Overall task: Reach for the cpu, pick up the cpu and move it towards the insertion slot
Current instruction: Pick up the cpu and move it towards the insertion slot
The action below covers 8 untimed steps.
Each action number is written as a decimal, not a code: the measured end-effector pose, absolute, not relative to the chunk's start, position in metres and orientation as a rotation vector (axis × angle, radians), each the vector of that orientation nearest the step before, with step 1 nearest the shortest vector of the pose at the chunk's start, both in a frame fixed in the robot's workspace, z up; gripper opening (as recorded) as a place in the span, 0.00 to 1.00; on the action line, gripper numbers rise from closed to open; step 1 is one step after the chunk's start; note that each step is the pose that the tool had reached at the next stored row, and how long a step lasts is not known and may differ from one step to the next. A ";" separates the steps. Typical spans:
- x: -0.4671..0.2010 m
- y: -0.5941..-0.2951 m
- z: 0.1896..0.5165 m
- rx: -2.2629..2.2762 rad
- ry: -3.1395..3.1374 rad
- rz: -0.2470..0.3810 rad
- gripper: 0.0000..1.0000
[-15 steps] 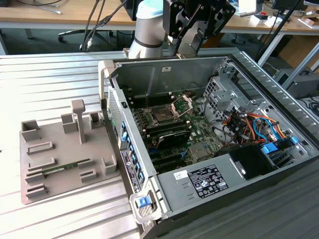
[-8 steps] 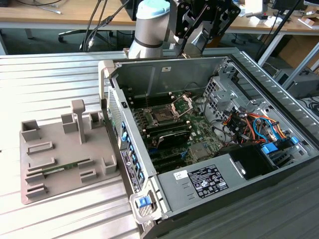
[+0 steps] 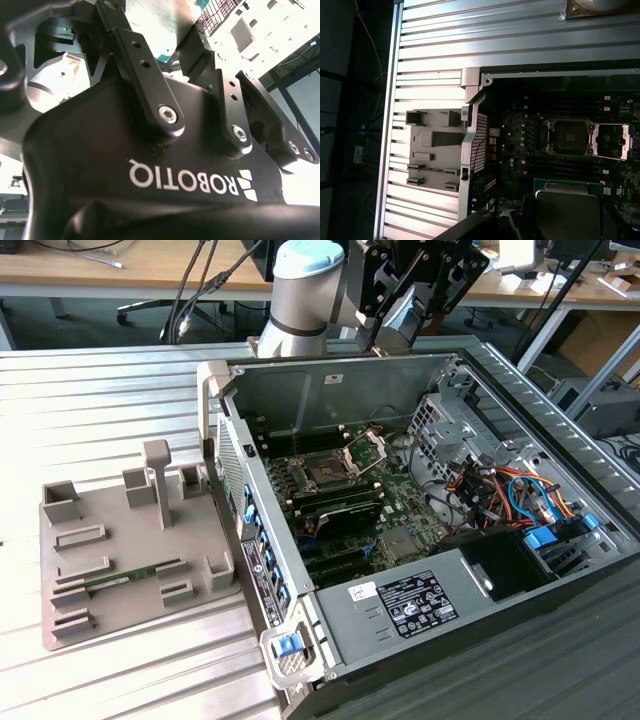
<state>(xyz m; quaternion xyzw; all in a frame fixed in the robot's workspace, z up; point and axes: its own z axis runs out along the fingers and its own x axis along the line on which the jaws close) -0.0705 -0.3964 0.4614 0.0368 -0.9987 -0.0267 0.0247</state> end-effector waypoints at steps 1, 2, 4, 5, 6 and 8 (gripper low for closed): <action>-0.070 -0.396 0.461 0.114 -3.089 -0.083 0.55; -0.069 -0.396 0.461 0.114 -3.089 -0.083 0.55; -0.067 -0.396 0.461 0.114 -3.089 -0.083 0.55; -0.066 -0.396 0.461 0.114 -3.089 -0.083 0.55; -0.065 -0.396 0.461 0.114 -3.089 -0.083 0.55; -0.064 -0.396 0.461 0.114 -3.089 -0.083 0.55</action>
